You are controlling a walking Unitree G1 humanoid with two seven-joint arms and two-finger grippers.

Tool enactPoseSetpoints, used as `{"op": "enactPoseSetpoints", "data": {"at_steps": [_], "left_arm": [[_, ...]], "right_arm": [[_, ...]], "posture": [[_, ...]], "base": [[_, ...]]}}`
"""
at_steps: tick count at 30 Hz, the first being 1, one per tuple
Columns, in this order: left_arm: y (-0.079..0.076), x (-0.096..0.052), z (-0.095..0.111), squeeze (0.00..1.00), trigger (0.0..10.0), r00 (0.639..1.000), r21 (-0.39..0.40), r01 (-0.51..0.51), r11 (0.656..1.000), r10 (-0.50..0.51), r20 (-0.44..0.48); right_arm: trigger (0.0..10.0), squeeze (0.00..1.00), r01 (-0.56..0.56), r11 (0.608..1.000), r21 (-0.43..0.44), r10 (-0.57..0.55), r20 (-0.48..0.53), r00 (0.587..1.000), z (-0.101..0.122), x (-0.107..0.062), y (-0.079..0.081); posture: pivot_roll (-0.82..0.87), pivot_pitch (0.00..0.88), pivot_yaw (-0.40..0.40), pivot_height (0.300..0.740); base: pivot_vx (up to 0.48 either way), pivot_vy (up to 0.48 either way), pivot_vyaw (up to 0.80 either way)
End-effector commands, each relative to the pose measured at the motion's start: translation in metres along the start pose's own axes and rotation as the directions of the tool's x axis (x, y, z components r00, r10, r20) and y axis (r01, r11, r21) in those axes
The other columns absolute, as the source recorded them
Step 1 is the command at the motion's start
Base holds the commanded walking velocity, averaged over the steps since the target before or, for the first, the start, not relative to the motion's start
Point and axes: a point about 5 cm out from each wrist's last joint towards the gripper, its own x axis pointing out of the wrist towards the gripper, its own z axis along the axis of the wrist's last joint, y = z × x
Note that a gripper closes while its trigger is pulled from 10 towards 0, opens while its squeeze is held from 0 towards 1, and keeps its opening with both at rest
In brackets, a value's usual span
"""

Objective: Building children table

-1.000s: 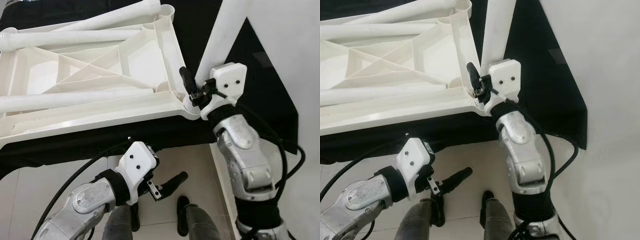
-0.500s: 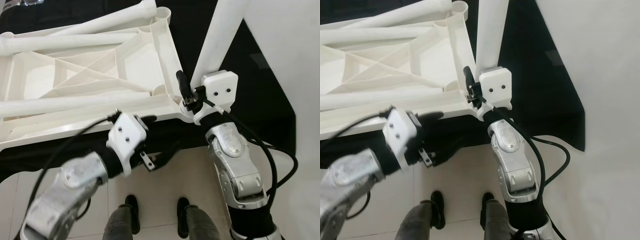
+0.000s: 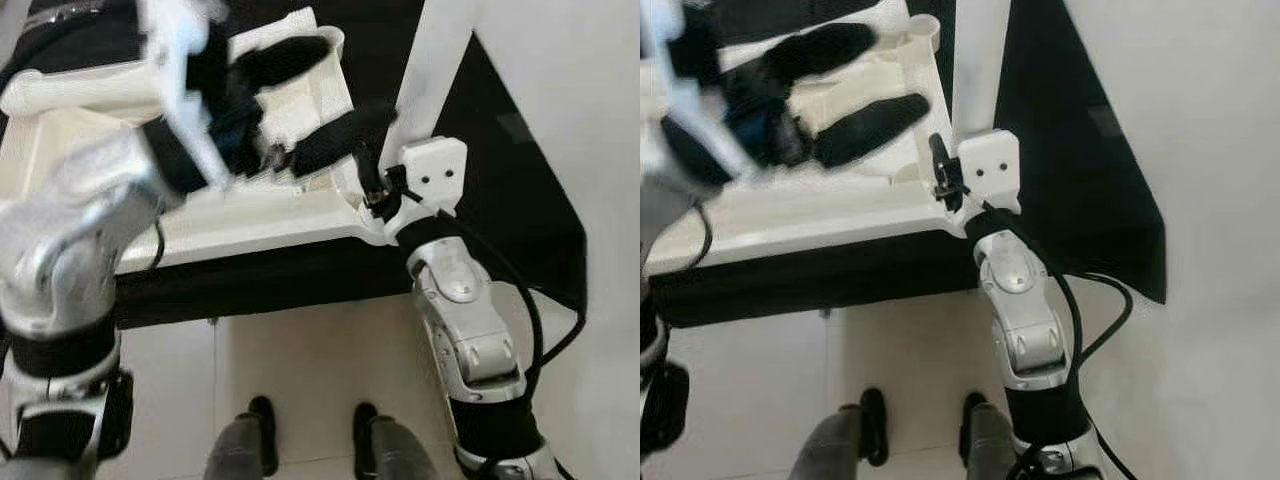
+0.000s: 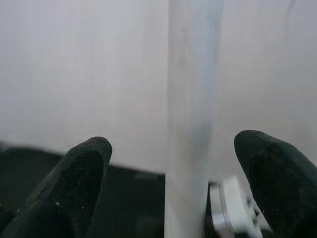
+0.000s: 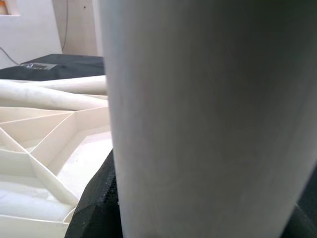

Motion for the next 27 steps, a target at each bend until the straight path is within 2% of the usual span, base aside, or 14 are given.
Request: {"op": "enactPoseSetpoints", "data": {"at_steps": [1, 3, 4, 7, 9, 11, 12, 15, 16, 27], "left_arm": [[-0.001, 0.004, -0.002, 0.00, 10.0, 0.999, -0.003, 0.054, 0.999, -0.054, -0.002], [0.008, 0.019, 0.003, 0.00, 10.0, 0.992, -0.026, 0.124, 0.992, -0.124, 0.002], [0.008, 0.019, 0.003, 0.00, 10.0, 0.992, -0.026, 0.124, 0.992, -0.124, 0.002], [0.021, 0.036, 0.003, 0.00, 10.0, 0.990, -0.015, 0.136, 0.991, -0.137, -0.027], [0.023, 0.046, 0.001, 0.00, 10.0, 0.985, -0.035, 0.167, 0.985, -0.168, -0.032], [0.022, 0.063, -0.003, 0.00, 10.0, 0.980, -0.044, 0.194, 0.980, -0.196, -0.039], [0.022, 0.063, -0.003, 0.00, 10.0, 0.980, -0.044, 0.194, 0.980, -0.196, -0.039], [0.024, 0.082, -0.007, 0.00, 10.0, 0.980, -0.032, 0.183, 0.983, -0.185, -0.067], [0.027, 0.086, -0.007, 0.00, 0.0, 0.981, -0.032, 0.180, 0.983, -0.182, -0.071], [0.032, 0.094, -0.006, 0.00, 0.0, 0.978, -0.045, 0.196, 0.980, -0.199, -0.069]], "right_arm": [[10.0, 0.00, -0.081, 0.997, 0.012, 0.082, -0.214, 0.973, -0.040, -0.007, 0.017], [10.0, 0.00, -0.100, 0.995, 0.013, 0.101, -0.193, 0.976, -0.035, -0.005, 0.021], [10.0, 0.00, -0.100, 0.995, 0.013, 0.101, -0.193, 0.976, -0.035, -0.005, 0.021], [10.0, 0.00, -0.133, 0.991, 0.019, 0.134, -0.168, 0.977, -0.029, -0.004, 0.026], [10.0, 0.00, -0.152, 0.988, 0.022, 0.153, -0.159, 0.975, -0.027, -0.003, 0.031], [10.0, 0.00, -0.170, 0.985, 0.024, 0.172, -0.152, 0.973, -0.025, -0.003, 0.034], [10.0, 0.00, -0.170, 0.985, 0.024, 0.172, -0.152, 0.973, -0.025, -0.003, 0.034], [10.0, 0.00, -0.182, 0.983, 0.023, 0.183, -0.148, 0.972, -0.023, -0.001, 0.036], [10.0, 0.00, -0.183, 0.983, 0.021, 0.184, -0.147, 0.972, -0.023, -0.001, 0.036], [10.0, 0.00, -0.180, 0.984, 0.018, 0.180, -0.144, 0.973, -0.021, 0.003, 0.032]], "posture": [[0.05, 0.297, 0.027, 0.740], [0.04, 0.296, 0.028, 0.740], [0.04, 0.296, 0.028, 0.740], [0.05, 0.297, 0.027, 0.740], [0.05, 0.295, 0.033, 0.740], [0.04, 0.294, 0.038, 0.740], [0.04, 0.294, 0.038, 0.740], [0.04, 0.294, 0.040, 0.740], [0.04, 0.294, 0.040, 0.740], [0.04, 0.296, 0.033, 0.740]], "base": [[0.000, 0.000, 0.00], [0.000, 0.000, 0.00], [0.000, 0.000, 0.00], [0.000, 0.000, 0.00], [0.000, 0.000, 0.00], [0.000, 0.000, 0.00], [0.000, 0.000, 0.00], [0.000, 0.000, 0.00], [0.000, 0.000, 0.00], [0.000, 0.000, 0.00]]}}
